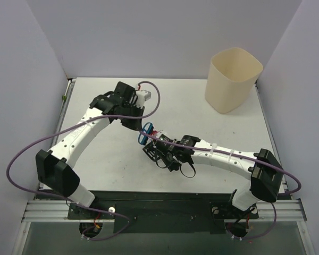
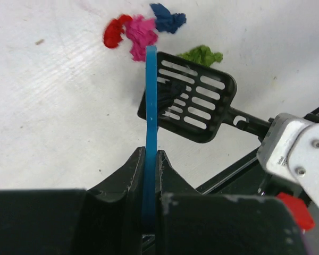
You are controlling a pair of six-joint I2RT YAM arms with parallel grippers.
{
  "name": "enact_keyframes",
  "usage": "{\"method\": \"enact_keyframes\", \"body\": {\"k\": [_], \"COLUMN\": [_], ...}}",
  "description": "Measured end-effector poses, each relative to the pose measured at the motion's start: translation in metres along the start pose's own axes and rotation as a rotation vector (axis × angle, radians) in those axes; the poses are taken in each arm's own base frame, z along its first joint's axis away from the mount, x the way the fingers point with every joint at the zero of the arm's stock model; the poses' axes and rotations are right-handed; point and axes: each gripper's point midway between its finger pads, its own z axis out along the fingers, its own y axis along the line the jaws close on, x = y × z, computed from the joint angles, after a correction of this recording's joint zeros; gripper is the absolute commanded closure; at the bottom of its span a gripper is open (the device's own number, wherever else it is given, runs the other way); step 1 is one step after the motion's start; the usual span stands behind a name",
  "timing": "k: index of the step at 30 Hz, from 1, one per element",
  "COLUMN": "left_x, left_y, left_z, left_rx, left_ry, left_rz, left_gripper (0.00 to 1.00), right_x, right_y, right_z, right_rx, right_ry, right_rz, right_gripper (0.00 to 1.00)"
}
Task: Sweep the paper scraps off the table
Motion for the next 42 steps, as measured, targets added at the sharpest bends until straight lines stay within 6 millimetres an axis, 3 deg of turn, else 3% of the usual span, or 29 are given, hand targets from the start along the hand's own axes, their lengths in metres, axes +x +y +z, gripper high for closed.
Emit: {"method": "enact_keyframes", "body": {"k": [4,8,11,14,18,22,30,35,42], "left_x": [-0.014,-0.01,-0.004,0.004,0.018,0.032,0.038,0.032,0.031], "left_y": [0.032,0.07,0.085,0.095,0.103,0.108,0.11,0.109,0.107], "left_z": [-0.039,-0.076,-0.083,-0.075,-0.057,-0.046,-0.046,-0.047,-0.046], "left_rx": [-0.034,-0.107,-0.144,-0.172,-0.198,-0.218,-0.236,-0.229,-0.214], "left_ry": [-0.157,-0.32,-0.381,-0.391,-0.391,-0.403,-0.467,-0.488,-0.491], "left_rz": [-0.113,-0.233,-0.272,-0.294,-0.306,-0.305,-0.285,-0.278,-0.273], "left_gripper": [1.0,1.0,1.0,1.0,1.0,1.0,1.0,1.0,1.0], "right_x": [-0.003,-0.008,-0.028,-0.053,-0.089,-0.112,-0.127,-0.128,-0.137], "right_y": [-0.001,-0.003,-0.005,-0.018,-0.052,-0.092,-0.188,-0.226,-0.28], "right_z": [-0.005,-0.013,-0.029,-0.05,-0.085,-0.124,-0.182,-0.192,-0.185], "right_rx": [-0.003,-0.001,-0.008,-0.006,0.024,0.068,0.193,0.235,0.24], "right_ry": [-0.017,-0.02,-0.055,-0.102,-0.174,-0.236,-0.326,-0.326,-0.334], "right_rz": [0.003,0.008,0.033,0.086,0.182,0.281,0.515,0.61,0.782], "right_gripper": [1.0,1.0,1.0,1.0,1.0,1.0,1.0,1.0,1.0]}}
